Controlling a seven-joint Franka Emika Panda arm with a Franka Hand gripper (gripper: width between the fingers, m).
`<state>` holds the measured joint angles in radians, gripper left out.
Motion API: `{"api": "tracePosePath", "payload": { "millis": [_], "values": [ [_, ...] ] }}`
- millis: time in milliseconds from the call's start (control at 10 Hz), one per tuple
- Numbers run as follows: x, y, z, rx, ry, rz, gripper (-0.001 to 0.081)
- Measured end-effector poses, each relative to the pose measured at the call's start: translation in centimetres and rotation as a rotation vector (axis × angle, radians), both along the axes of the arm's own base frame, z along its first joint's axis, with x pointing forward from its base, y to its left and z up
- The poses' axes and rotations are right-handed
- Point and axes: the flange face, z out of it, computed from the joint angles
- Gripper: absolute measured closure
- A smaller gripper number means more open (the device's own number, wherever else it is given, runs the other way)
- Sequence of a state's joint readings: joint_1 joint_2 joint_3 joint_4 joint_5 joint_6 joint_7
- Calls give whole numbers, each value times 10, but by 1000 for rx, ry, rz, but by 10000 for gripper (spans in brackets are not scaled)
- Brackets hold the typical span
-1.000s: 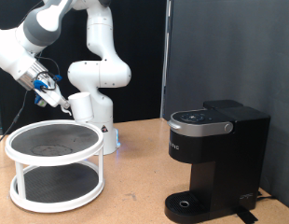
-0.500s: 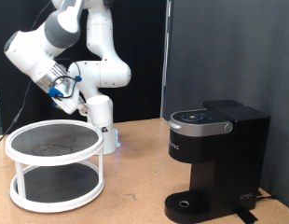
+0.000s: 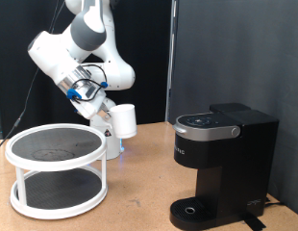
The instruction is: Make a cup of coffee with the keurig machine
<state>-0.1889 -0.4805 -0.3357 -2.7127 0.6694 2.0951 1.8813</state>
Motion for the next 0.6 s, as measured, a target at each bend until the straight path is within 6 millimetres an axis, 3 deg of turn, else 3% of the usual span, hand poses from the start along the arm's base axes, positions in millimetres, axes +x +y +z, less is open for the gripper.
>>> {"api": "tracePosePath", "payload": {
  "millis": [600],
  "values": [
    [45, 9, -17, -30, 35, -20, 805]
  ]
}}
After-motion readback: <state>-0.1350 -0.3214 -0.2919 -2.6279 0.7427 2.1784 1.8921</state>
